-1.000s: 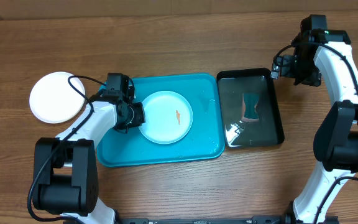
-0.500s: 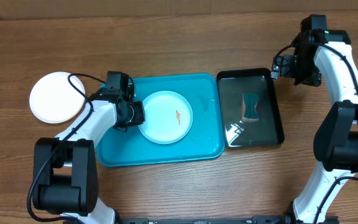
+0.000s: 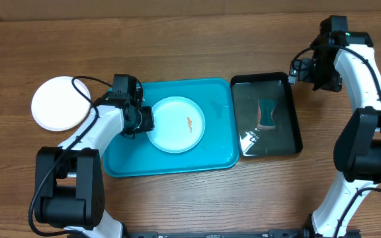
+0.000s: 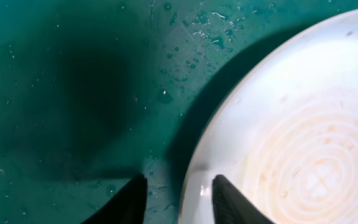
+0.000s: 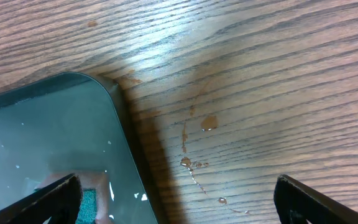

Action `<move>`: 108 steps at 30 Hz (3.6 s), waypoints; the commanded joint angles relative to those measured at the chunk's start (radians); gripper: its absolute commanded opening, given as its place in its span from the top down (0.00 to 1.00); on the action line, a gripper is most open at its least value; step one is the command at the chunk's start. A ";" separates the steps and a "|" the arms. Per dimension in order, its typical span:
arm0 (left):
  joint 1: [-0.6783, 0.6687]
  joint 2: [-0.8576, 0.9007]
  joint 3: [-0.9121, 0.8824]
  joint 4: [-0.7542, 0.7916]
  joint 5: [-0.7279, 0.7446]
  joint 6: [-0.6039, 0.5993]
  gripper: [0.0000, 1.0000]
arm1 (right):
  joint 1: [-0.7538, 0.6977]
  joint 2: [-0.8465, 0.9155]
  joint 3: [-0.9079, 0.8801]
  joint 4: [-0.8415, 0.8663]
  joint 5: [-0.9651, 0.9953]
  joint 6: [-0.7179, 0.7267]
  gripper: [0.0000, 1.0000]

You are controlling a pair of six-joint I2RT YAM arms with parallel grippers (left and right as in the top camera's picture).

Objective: Clean dirty plates on tray and stack at the side
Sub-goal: 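Hold the second white plate rim on the tray with the left gripper, then lower the right gripper into the black water tray and grasp the sponge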

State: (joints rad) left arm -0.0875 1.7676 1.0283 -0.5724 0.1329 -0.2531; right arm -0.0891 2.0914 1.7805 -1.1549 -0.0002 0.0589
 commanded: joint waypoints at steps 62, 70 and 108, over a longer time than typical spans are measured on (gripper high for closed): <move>-0.005 -0.029 0.023 0.009 0.042 -0.032 0.96 | 0.049 -0.032 0.014 -0.262 -0.321 0.056 0.34; -0.005 -0.029 0.023 0.009 0.051 -0.031 0.96 | 0.175 -0.032 -0.045 -0.286 -0.152 0.057 0.27; -0.005 -0.029 0.023 0.009 0.051 -0.031 0.95 | 0.275 -0.032 -0.309 0.079 -0.020 0.075 0.62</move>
State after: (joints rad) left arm -0.0875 1.7676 1.0294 -0.5667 0.1719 -0.2810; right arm 0.1837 2.0914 1.5017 -1.0882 -0.0261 0.1310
